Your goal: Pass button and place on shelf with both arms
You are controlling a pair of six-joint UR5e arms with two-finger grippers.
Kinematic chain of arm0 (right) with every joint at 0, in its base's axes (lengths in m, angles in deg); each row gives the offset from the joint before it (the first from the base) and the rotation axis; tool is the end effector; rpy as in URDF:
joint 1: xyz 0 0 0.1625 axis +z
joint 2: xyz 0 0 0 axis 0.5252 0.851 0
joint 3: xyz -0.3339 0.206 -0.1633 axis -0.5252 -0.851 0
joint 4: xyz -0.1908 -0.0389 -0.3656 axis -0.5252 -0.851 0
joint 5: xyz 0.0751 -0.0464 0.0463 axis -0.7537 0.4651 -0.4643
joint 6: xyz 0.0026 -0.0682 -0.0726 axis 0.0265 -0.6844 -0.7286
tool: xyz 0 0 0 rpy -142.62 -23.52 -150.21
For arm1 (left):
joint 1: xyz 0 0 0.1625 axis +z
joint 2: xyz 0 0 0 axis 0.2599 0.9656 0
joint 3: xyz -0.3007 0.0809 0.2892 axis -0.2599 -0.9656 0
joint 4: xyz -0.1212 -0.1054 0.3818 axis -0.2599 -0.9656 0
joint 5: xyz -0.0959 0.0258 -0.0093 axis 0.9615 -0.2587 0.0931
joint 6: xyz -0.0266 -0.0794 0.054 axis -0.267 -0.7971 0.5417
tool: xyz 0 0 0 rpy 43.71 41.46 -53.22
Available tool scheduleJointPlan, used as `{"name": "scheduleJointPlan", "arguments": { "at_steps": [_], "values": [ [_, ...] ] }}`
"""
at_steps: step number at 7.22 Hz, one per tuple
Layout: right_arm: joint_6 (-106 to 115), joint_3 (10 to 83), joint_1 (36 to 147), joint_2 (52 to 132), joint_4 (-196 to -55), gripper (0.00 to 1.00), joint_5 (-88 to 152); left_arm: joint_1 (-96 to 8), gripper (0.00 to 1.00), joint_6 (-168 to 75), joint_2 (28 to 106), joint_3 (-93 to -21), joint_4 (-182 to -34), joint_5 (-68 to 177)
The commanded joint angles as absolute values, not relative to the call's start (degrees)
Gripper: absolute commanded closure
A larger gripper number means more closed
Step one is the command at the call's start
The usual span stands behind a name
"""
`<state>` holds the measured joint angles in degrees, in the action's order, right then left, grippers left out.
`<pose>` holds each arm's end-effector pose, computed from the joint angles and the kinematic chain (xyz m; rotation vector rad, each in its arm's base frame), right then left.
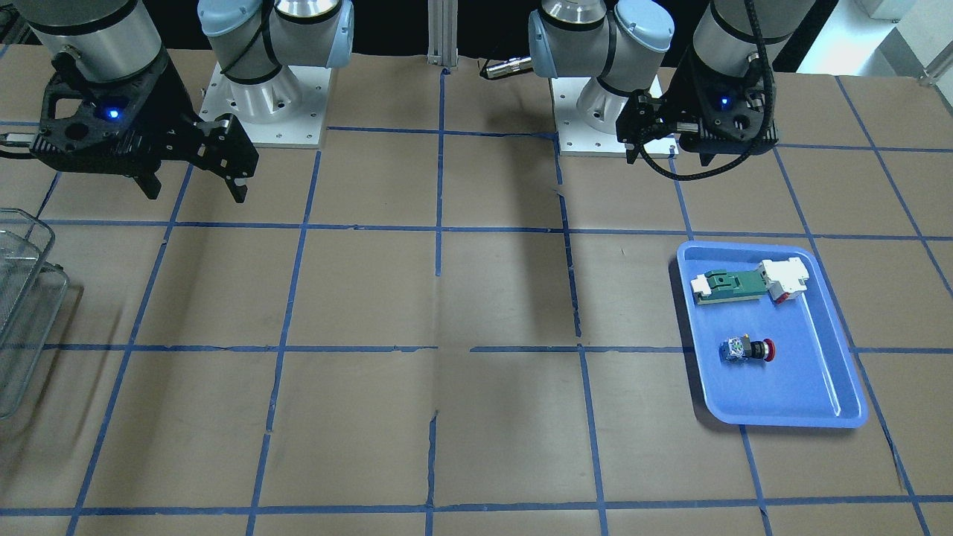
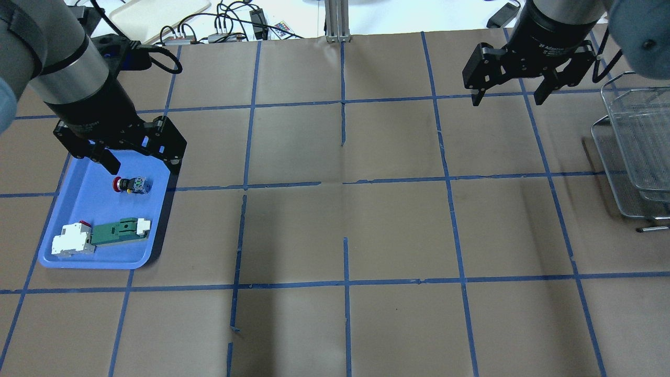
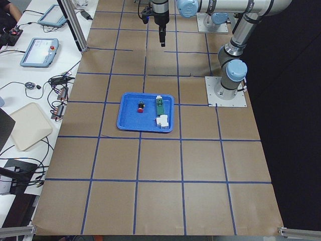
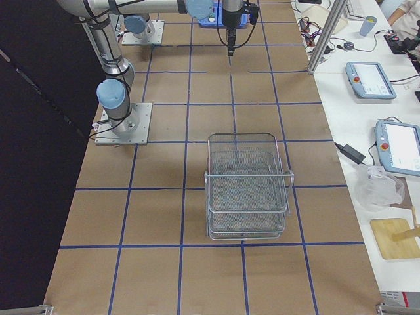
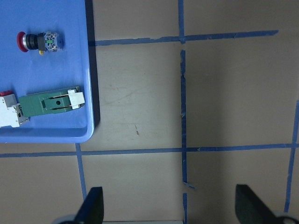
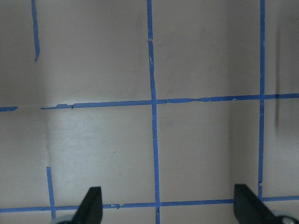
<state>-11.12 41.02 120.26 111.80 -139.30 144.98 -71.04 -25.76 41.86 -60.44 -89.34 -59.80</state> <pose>0.1216 -0.5048 0.5057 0.0543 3.1343 -0.0661 -0.0982 -0.4491 0.4821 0.0588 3.0975 0.1762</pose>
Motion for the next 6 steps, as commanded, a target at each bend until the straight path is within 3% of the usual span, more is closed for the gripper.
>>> {"name": "scheduleJointPlan", "arguments": {
  "at_steps": [1, 6],
  "values": [
    [-11.1, 41.1, 120.3, 111.8, -139.3, 0.0, 145.0, -71.1, 0.0, -25.6, 41.8, -60.3, -89.3, -59.9],
    [-11.1, 41.2, 120.3, 111.7, -139.3, 0.0, 145.0, -71.1, 0.0, -24.8, 42.0, -60.4, -87.8, -59.9]
  ]
}}
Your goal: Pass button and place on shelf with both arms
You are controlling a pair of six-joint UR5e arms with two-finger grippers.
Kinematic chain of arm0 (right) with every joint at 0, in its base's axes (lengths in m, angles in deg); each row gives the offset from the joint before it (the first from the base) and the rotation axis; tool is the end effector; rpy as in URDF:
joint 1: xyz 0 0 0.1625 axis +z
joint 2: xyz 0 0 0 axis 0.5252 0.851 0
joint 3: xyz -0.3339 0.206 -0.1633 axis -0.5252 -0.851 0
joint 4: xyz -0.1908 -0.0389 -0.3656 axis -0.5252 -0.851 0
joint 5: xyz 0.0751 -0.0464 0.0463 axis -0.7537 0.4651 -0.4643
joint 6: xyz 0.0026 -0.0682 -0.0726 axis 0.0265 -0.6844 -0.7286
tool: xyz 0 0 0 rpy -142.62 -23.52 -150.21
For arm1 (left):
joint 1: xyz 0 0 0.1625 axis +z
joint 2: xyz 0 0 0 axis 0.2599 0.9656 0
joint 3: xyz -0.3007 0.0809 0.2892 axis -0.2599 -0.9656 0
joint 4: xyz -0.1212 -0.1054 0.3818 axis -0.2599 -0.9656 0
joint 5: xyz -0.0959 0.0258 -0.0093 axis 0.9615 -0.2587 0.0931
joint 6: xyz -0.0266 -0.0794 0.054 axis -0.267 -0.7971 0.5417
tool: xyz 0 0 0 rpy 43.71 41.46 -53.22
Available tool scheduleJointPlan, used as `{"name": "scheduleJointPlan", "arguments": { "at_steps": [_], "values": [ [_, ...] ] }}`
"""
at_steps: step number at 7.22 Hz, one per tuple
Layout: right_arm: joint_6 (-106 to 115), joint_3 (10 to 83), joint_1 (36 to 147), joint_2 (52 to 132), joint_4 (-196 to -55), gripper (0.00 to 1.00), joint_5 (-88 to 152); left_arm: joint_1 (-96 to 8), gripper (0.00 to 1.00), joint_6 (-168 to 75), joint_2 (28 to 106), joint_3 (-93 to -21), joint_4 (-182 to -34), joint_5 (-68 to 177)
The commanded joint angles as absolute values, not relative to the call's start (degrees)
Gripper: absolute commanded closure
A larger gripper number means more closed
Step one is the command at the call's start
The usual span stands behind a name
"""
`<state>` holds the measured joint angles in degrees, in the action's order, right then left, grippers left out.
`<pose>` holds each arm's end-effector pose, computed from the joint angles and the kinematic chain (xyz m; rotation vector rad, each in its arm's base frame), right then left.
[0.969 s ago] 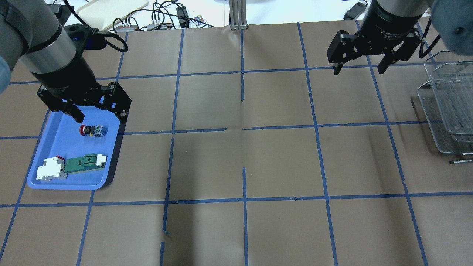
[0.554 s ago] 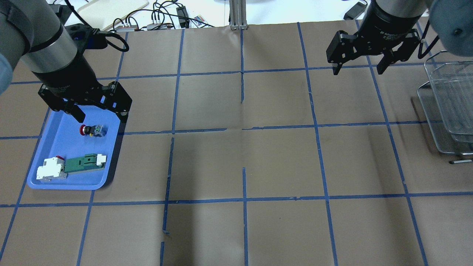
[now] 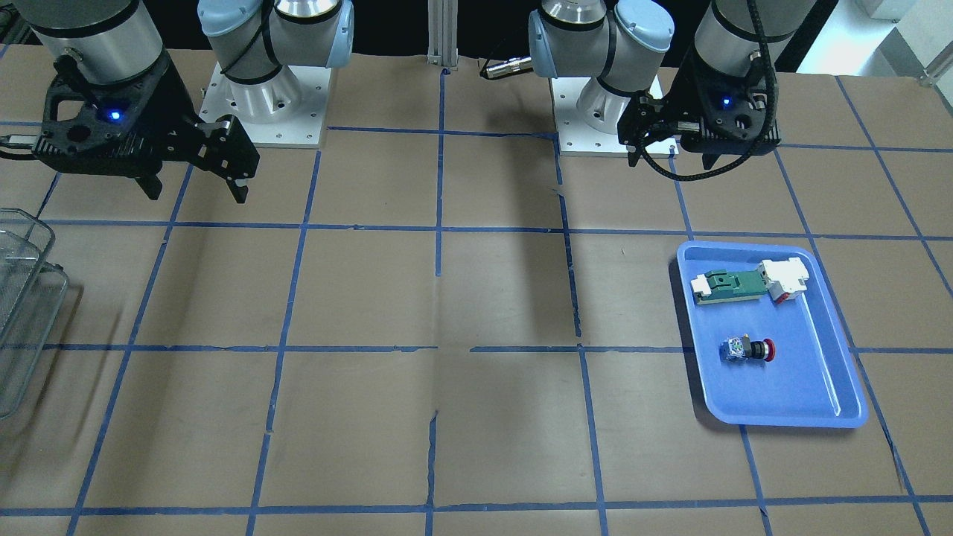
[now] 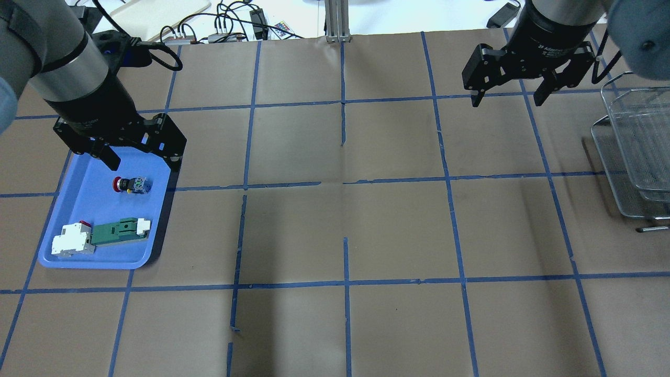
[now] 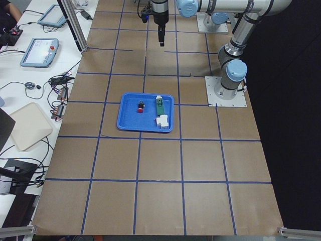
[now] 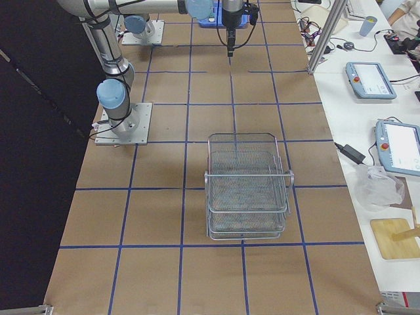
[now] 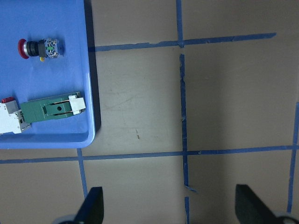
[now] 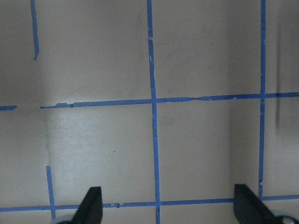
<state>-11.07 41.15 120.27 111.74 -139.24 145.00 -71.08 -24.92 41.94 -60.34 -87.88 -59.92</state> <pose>0.1216 -0.5049 0.5040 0.0554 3.1347 -0.0592 -0.0981 -0.4525 0.4846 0.0817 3.0953 0.1369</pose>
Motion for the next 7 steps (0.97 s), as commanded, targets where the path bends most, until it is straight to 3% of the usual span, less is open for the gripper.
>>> {"name": "scheduleJointPlan", "arguments": {
  "at_steps": [1, 7],
  "values": [
    [-11.1, 41.2, 120.3, 111.8, -139.3, 0.0, 145.0, -71.1, 0.0, -24.7, 42.0, -60.3, -87.7, -59.8],
    [-11.0, 41.2, 120.3, 111.7, -139.3, 0.0, 145.0, -71.1, 0.0, -25.1, 42.5, -60.4, -87.7, -58.4]
  ]
}}
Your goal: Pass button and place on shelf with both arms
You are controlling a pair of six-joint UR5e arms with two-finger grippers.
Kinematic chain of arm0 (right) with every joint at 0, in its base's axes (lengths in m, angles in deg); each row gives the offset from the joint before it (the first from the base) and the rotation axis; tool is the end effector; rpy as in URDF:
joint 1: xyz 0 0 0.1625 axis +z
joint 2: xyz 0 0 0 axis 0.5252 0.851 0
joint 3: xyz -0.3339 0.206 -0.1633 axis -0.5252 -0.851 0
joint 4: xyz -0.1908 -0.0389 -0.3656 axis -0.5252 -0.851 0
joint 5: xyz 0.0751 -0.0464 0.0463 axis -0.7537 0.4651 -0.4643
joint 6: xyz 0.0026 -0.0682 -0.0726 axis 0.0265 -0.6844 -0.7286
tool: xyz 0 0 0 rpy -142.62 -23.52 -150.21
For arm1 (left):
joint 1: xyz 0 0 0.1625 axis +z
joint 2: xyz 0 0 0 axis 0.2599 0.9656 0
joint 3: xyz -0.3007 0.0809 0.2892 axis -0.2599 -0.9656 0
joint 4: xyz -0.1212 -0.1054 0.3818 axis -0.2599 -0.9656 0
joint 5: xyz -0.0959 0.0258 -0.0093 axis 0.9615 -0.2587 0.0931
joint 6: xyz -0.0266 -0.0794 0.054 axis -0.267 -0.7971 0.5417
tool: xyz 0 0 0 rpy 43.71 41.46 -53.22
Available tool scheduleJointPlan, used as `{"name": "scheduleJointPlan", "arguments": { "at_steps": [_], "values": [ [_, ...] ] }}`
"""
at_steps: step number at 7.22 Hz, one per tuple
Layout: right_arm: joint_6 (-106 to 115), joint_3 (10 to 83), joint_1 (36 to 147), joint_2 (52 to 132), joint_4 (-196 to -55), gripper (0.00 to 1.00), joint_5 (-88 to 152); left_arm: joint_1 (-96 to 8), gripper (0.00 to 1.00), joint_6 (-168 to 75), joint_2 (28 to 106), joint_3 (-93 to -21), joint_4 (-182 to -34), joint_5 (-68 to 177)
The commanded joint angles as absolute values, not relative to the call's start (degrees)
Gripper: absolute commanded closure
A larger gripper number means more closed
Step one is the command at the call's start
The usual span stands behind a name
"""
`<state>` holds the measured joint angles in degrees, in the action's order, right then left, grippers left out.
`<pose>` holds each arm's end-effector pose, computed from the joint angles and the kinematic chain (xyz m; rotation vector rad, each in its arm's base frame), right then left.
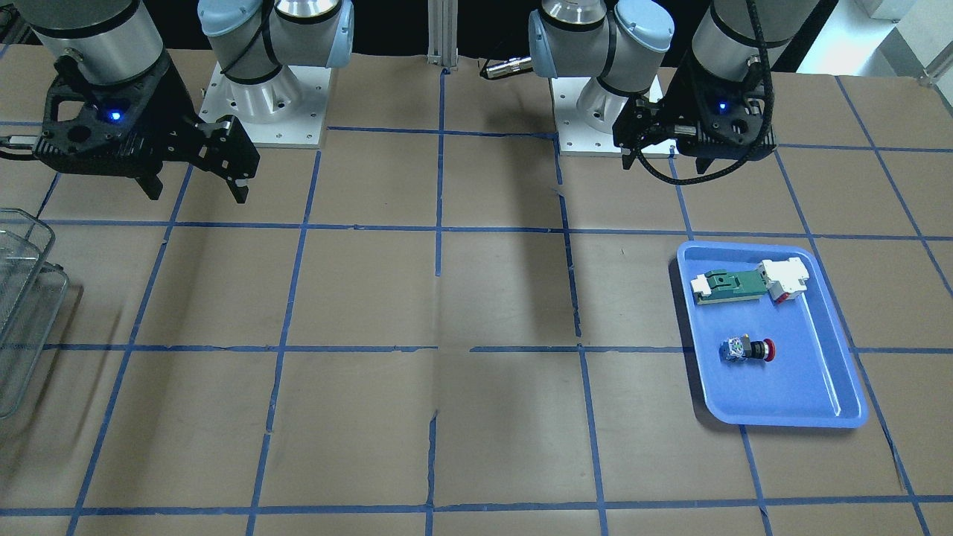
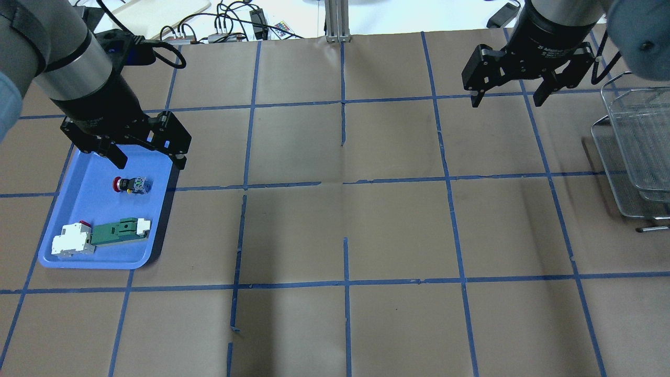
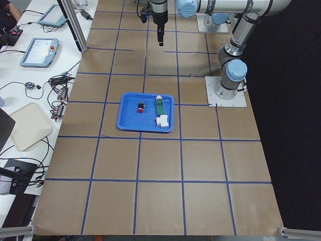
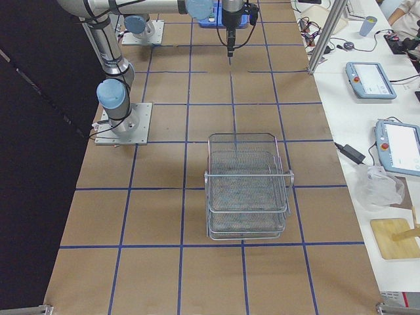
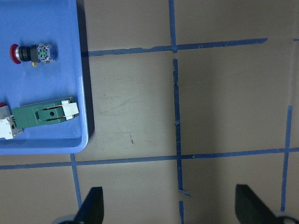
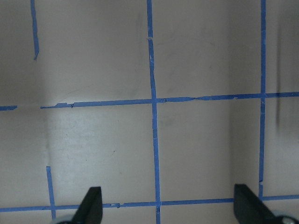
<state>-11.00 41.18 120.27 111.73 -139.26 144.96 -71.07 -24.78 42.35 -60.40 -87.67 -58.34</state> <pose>0.1217 -0.5049 0.5037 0.0573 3.1340 -0.0587 -0.1006 -0.4552 0.4811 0.0842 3.1230 0.1413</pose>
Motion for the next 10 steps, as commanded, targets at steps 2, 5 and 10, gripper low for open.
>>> {"name": "scheduleJointPlan", "arguments": {
  "at_steps": [2, 5, 10],
  "values": [
    [-11.0, 41.2, 120.3, 111.7, -139.2, 0.0, 144.9, -70.3, 0.0, -25.9, 42.9, -60.4, -85.3, -58.7],
    [-11.0, 41.2, 120.2, 111.7, -139.3, 0.0, 145.0, -59.7, 0.0, -36.5, 44.0, -60.7, -79.7, -58.0],
    [-11.0, 41.4, 120.2, 111.7, -139.3, 0.0, 145.0, -35.8, 0.0, -46.1, 52.6, -61.7, -73.5, -49.5]
  ]
}}
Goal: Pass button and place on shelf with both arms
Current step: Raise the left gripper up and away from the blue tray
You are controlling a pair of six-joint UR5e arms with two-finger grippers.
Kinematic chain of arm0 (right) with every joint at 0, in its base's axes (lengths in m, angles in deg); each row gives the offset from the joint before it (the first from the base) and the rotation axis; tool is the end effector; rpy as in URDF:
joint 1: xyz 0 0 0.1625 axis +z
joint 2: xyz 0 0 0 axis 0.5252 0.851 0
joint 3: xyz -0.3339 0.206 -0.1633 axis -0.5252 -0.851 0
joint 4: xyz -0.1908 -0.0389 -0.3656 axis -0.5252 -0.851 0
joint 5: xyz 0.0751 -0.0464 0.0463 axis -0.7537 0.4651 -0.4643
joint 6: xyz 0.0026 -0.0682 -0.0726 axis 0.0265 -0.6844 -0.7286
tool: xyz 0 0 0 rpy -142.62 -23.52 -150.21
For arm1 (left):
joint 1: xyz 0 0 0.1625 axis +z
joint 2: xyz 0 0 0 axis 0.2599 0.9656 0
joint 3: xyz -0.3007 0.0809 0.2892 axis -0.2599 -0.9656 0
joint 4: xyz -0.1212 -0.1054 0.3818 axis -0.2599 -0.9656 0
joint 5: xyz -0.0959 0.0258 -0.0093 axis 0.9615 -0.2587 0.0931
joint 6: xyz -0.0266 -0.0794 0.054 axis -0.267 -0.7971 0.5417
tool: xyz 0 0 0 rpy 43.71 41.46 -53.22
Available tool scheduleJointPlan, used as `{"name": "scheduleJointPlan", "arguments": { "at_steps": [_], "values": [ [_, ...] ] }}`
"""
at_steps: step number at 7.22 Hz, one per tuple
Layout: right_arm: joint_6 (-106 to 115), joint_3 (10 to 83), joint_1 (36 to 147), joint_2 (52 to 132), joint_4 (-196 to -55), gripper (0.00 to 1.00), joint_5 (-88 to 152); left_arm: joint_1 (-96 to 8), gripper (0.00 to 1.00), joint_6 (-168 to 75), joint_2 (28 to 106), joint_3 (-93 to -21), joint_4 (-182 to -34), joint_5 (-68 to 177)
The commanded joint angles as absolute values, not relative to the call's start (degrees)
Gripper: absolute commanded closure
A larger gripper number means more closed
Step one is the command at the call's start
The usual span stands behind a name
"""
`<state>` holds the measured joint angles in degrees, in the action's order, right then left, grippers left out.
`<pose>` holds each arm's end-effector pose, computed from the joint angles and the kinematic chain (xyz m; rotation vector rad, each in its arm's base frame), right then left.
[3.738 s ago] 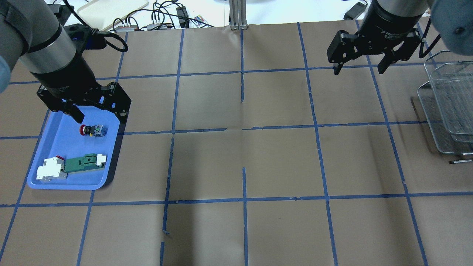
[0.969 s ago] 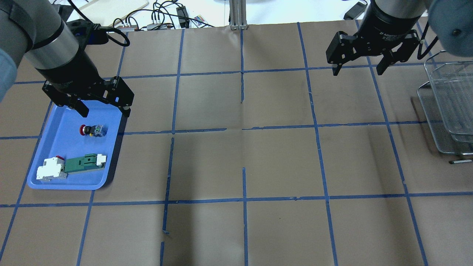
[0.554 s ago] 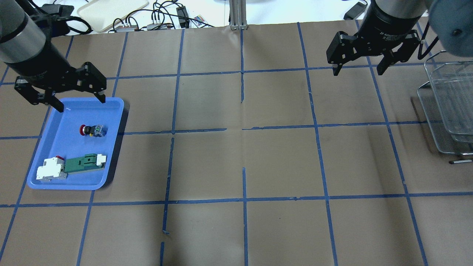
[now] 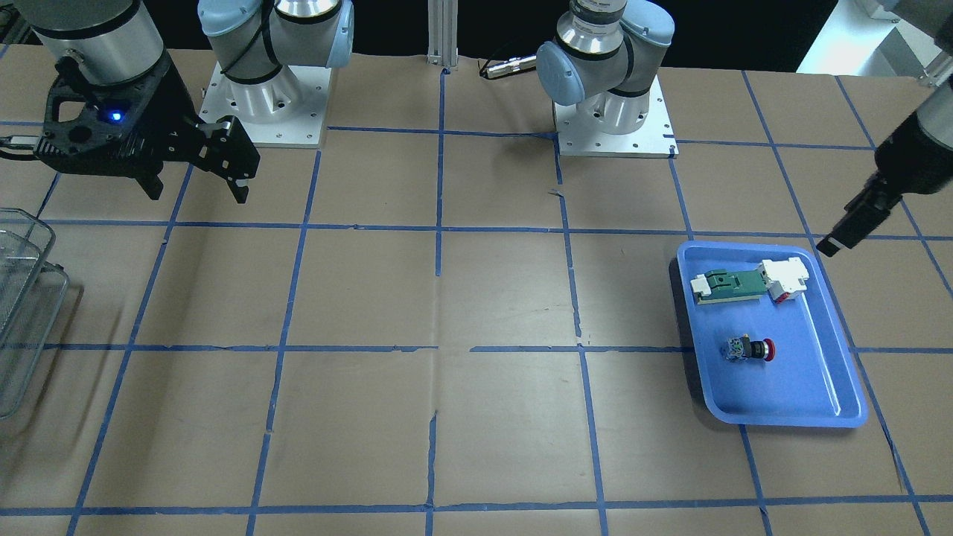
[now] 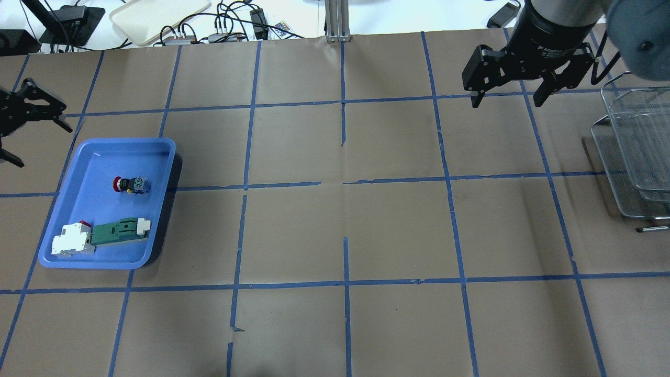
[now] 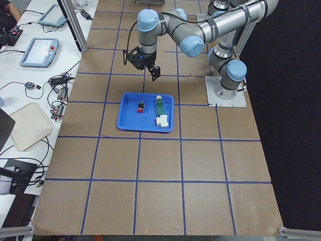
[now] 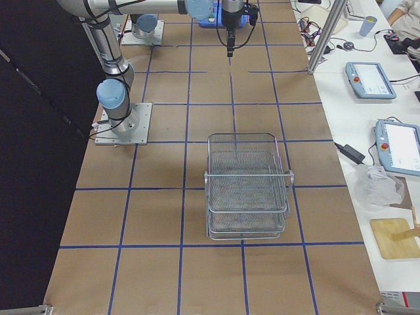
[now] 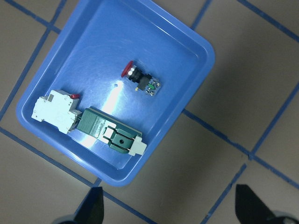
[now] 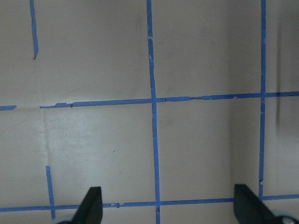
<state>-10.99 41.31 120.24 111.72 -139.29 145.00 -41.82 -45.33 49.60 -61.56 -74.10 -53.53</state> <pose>0.1213 -0.5049 0.5025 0.0584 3.1347 -0.0557 0.1601 -0.5006 0.4336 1.2229 -2.8283 0.0181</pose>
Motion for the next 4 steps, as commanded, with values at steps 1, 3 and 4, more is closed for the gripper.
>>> {"name": "scheduleJointPlan", "arguments": {
  "at_steps": [1, 3, 4],
  "values": [
    [-11.0, 41.4, 120.3, 111.7, -139.3, 0.0, 145.0, -33.3, 0.0, -48.5, 55.4, -61.3, -73.4, -46.0],
    [-11.0, 41.4, 120.2, 111.7, -139.3, 0.0, 145.0, -32.8, 0.0, -53.8, 61.0, -60.2, -69.9, -45.6],
    [-11.0, 41.4, 120.3, 111.8, -139.3, 0.0, 145.0, -32.8, 0.0, -55.0, 64.6, -60.2, -64.9, -41.6]
  ]
}}
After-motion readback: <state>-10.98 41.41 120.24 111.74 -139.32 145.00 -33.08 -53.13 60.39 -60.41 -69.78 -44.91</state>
